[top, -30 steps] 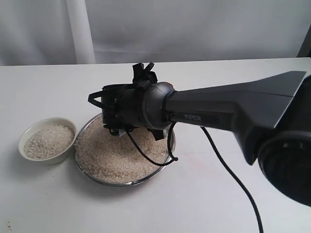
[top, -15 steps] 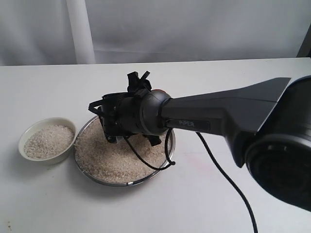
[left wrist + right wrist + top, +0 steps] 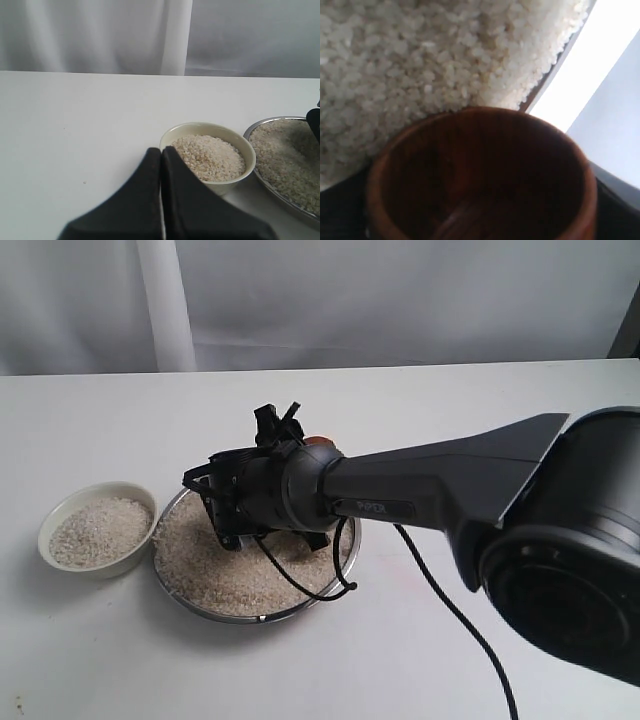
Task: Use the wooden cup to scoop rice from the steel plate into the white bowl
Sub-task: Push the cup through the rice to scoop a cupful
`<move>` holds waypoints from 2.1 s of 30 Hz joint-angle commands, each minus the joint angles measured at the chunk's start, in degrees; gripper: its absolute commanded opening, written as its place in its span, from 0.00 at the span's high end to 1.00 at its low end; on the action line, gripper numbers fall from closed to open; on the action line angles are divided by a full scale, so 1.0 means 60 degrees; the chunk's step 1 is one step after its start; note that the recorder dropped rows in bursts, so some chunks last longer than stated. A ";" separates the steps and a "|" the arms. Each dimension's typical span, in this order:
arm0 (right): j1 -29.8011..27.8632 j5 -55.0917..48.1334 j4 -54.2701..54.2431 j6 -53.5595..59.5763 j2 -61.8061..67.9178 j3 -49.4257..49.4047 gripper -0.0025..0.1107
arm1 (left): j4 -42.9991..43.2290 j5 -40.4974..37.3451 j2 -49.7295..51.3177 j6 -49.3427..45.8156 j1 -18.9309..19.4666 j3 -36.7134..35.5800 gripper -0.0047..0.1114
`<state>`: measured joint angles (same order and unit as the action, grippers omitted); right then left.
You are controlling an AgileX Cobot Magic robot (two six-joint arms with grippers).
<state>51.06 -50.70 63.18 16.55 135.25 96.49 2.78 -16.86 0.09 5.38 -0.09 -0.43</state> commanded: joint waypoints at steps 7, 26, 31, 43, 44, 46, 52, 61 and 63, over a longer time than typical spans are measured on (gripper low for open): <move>0.0163 0.0274 -0.0139 0.0033 0.0080 0.0048 0.98 | -0.0044 0.0094 -0.0016 0.0024 -0.0028 0.0072 0.96; 0.0816 0.0679 -0.1187 0.0791 0.0080 0.0048 0.98 | -0.0044 0.0094 -0.0016 0.0024 -0.0028 0.0072 0.96; 0.0821 0.0883 -0.1634 0.0816 -0.0072 0.0048 0.98 | -0.0044 0.0094 -0.0016 0.0024 -0.0028 0.0072 0.96; 0.0821 0.1181 -0.2672 0.0816 -0.0194 0.0048 0.98 | -0.0044 0.0094 -0.0016 0.0024 -0.0028 0.0072 0.96; 0.0821 0.1287 -0.2796 0.0816 -0.0194 0.0048 0.98 | -0.0044 0.0094 -0.0016 0.0024 -0.0028 0.0072 0.96; 0.0821 0.1358 -0.3005 0.0816 -0.0239 0.0048 0.98 | -0.0044 0.0094 -0.0016 0.0024 -0.0028 0.0072 0.96; 0.0821 0.1482 -0.3517 0.0816 -0.0301 0.0048 0.98 | -0.0044 0.0094 -0.0016 0.0024 -0.0028 0.0072 0.96; 0.0821 0.1576 -0.4255 0.0486 -0.0301 0.0048 0.98 | -0.0044 0.0094 -0.0016 0.0024 -0.0028 0.0072 0.96; 0.0804 0.1576 -0.4255 0.0378 -0.0301 0.0048 0.98 | -0.0044 0.0094 -0.0016 0.0024 -0.0028 0.0072 0.96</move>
<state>55.59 -42.94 41.08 20.12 133.14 96.93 2.78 -16.86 0.09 5.38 -0.09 -0.43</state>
